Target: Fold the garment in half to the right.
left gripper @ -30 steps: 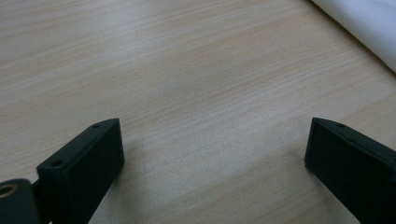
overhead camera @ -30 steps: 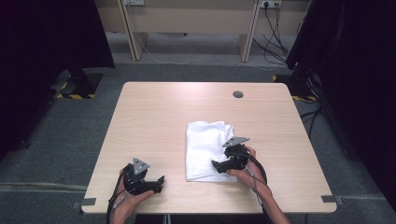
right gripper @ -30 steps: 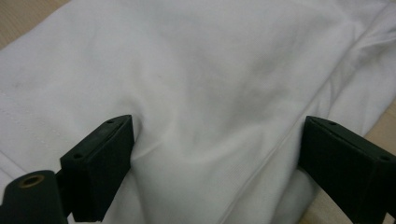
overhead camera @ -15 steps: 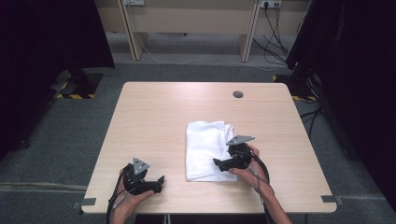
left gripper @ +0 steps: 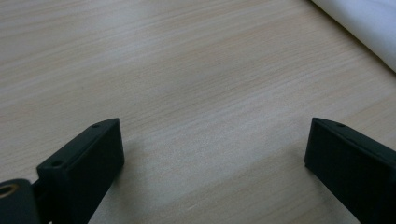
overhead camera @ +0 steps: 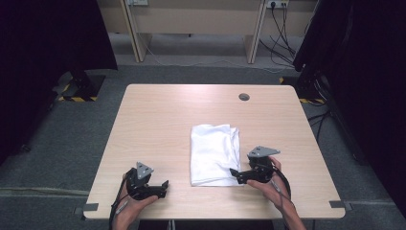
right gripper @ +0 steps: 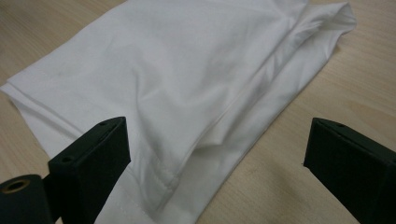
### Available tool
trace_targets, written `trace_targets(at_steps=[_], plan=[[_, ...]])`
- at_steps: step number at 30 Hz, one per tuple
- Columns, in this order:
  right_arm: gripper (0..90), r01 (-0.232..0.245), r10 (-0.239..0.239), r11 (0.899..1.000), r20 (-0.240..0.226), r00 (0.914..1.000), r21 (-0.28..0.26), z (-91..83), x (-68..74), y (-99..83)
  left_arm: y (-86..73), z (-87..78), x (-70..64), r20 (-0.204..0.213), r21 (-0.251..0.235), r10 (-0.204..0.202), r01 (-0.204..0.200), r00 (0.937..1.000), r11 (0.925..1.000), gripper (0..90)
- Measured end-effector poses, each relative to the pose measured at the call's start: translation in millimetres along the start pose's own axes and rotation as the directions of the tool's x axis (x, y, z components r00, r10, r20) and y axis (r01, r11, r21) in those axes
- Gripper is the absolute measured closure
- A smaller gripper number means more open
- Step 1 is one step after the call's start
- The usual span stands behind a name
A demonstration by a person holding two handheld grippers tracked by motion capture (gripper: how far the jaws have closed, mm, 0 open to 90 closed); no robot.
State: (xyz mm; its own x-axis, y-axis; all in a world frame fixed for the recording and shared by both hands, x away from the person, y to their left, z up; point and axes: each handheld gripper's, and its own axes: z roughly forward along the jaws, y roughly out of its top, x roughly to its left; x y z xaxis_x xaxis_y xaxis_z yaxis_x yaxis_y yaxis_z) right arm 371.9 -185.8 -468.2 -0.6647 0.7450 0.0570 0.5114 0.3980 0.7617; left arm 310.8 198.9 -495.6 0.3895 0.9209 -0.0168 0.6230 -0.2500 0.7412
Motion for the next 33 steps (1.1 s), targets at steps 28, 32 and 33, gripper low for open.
trace_targets(at_steps=[28, 32, 33], plan=[[6.7, -0.041, 0.041, 0.998, 0.006, 0.9991, -0.057, -38.4, -4.2, -27.8, 0.5, 0.5, 0.5, 0.002, 0.001, 0.002, -0.002, 1.0000, 1.0000, 3.5], [6.7, -0.051, 0.051, 0.997, 0.011, 0.9986, -0.058, -42.8, -6.6, -33.1, 0.6, 0.6, 0.6, 0.002, 0.001, 0.002, -0.002, 1.0000, 1.0000, 3.4], [6.7, -0.050, 0.051, 0.997, 0.011, 0.9986, -0.059, -43.6, -7.2, -34.3, 0.6, 0.6, 0.7, 0.002, 0.001, 0.003, -0.003, 1.0000, 1.0000, 3.4]])
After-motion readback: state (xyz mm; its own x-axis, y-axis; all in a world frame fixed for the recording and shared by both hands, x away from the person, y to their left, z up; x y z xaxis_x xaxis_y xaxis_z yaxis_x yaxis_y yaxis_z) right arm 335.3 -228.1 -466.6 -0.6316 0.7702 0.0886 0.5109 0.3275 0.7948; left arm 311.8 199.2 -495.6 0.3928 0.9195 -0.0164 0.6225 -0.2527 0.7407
